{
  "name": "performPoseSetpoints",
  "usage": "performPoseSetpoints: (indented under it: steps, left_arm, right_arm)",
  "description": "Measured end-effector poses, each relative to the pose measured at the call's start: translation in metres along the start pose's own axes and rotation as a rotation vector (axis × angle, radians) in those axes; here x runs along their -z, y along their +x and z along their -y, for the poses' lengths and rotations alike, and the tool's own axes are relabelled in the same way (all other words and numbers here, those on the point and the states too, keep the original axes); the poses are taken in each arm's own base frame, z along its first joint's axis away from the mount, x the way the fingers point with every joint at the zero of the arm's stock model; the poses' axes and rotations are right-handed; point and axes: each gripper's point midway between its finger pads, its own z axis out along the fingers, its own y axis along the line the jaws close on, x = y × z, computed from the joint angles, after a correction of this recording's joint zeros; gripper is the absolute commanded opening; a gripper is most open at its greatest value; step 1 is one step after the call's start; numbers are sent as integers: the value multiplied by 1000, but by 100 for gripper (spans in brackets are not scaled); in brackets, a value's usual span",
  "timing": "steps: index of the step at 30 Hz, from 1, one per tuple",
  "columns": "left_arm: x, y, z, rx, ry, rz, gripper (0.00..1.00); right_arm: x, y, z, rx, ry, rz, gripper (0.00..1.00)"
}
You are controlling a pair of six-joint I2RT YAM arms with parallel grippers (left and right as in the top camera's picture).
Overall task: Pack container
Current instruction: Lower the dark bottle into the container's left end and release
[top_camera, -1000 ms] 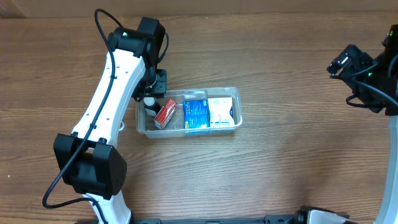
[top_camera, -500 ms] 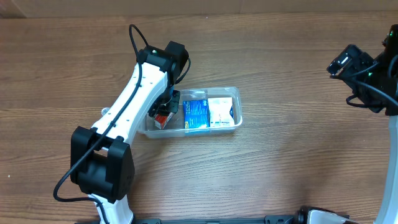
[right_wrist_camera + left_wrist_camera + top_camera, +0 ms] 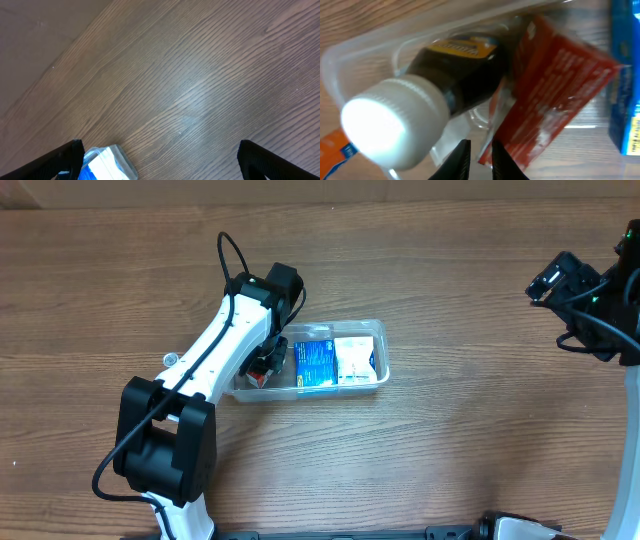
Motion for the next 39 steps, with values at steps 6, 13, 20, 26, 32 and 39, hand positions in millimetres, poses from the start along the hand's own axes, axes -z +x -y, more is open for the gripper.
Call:
performPoseSetpoints:
  steps: [6,13,20,26,32,39]
  left_arm:
    - [1,-9,21,-13,115,29,18]
    - [8,-9,48,-45,222,42,18]
    - [19,-20,84,-72,364,95,19]
    - [28,-25,108,-116,424,141,20]
    - [25,-34,99,-119,377,177,21]
    - [-8,-14,90,-112,323,111,22]
  right_arm:
    - [0,0,0,0,0,0,100]
    - [0,0,0,0,0,0,100]
    - [0,0,0,0,0,-1,100]
    - [0,0,0,0,0,0,100]
    - [0,0,0,-1,-1,0,100]
    - [0,0,0,0,0,0,100]
